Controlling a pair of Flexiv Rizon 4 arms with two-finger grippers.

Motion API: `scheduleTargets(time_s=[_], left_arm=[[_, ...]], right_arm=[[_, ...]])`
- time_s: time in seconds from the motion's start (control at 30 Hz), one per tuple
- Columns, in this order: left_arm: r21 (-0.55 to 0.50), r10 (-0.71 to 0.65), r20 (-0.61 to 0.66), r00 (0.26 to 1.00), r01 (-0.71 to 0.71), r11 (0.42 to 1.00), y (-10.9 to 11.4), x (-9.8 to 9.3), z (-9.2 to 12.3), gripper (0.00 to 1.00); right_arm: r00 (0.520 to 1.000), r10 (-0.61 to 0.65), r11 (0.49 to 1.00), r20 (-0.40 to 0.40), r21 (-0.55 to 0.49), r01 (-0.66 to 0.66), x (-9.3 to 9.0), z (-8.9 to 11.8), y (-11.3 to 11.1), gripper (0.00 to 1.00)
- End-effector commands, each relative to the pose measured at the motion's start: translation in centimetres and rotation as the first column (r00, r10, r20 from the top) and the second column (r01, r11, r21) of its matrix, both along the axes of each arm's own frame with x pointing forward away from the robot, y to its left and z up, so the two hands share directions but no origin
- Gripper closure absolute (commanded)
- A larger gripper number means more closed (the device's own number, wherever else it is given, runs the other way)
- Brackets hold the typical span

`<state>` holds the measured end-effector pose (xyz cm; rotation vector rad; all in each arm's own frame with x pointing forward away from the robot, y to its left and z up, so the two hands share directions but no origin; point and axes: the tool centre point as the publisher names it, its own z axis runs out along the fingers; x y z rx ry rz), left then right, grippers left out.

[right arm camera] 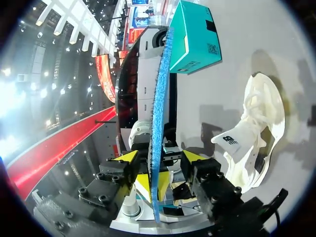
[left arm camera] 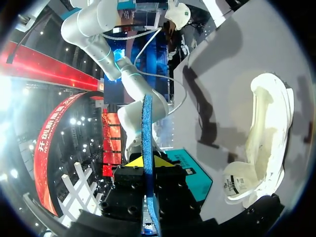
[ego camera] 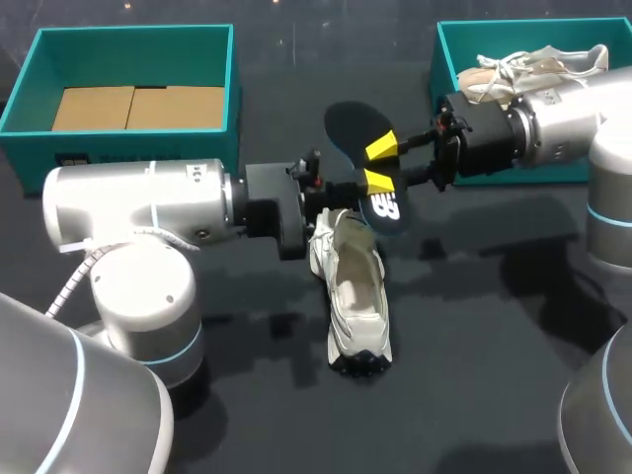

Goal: Take the shoe out of the shoebox, open the shoe tongue, remove and reinsert the insole, then place the shoe into the shoebox

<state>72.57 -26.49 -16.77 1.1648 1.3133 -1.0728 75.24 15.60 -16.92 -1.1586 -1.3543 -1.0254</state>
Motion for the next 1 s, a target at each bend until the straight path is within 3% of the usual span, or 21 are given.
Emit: scheduleTargets(time_s=[0.03,0.67,0.77,0.8,1.0], left_arm=[[0.005,0.009,0.011,1.0,-0.009,1.0,-0.59,-0.18,-0.29,1.0],[0.01,0.026,0.021,0.999,-0.027,1.0,-0.87,-0.76,-0.97,1.0],[0.011,0.026,0.021,0.999,-0.027,1.0,-0.89,-0.91,-1.08,1.0],[0.012,0.026,0.021,0.999,-0.027,1.0,-0.91,-0.94,-1.1,1.0],[0.014,0.028,0.025,0.999,-0.028,1.0,-0.97,-1.07,-1.19,1.0]], right_arm=[[1.0,-0.01,1.0,0.005,0.017,0.01,-0.06,-0.38,0.12,0.53],[0.999,-0.022,0.999,0.028,0.04,0.021,-0.48,-0.55,-0.11,0.78],[0.999,-0.025,0.999,0.032,0.045,0.023,-0.53,-0.64,-0.16,0.89],[0.999,-0.025,0.999,0.032,0.046,0.024,-0.54,-0.67,-0.18,0.99],[0.999,-0.024,0.998,0.037,0.054,0.022,-0.61,-0.8,-0.2,1.0]])
